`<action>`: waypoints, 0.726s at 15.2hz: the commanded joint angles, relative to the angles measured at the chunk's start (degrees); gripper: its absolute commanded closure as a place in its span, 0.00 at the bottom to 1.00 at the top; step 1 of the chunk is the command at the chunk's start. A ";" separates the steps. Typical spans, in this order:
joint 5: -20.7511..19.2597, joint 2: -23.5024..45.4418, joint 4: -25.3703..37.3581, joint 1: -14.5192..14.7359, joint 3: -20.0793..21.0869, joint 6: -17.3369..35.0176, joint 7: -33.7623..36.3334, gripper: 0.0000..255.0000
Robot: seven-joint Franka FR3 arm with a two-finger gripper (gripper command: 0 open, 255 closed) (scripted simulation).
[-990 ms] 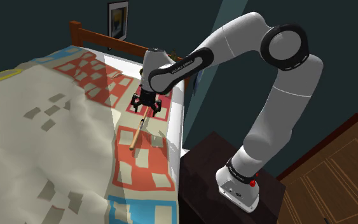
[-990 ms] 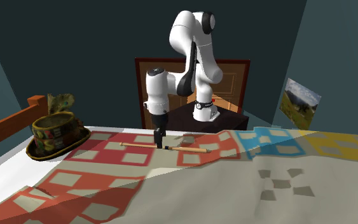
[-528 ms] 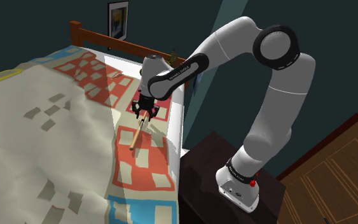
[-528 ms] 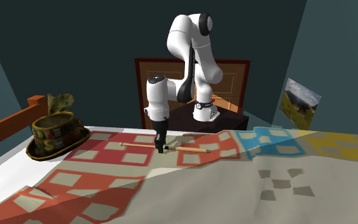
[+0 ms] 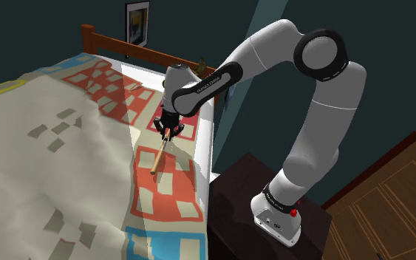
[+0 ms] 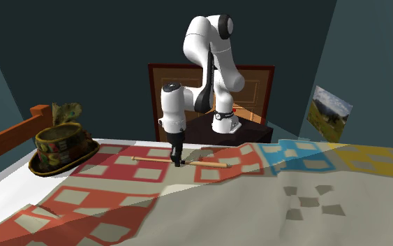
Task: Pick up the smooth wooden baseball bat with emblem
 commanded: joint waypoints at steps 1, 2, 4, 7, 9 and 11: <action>0.00 -0.02 -0.05 -0.04 -0.01 0.05 -0.05 1.00; 0.46 -0.67 0.00 -0.21 0.22 -0.59 -0.35 1.00; 1.35 -1.95 0.14 -0.53 0.64 -1.90 -0.94 1.00; 2.64 -3.82 0.45 -0.95 1.20 -3.89 -1.80 1.00; 3.47 -5.03 0.72 -1.18 1.50 -5.24 -2.35 1.00; 4.26 -6.20 1.05 -1.39 1.77 -6.61 -2.88 1.00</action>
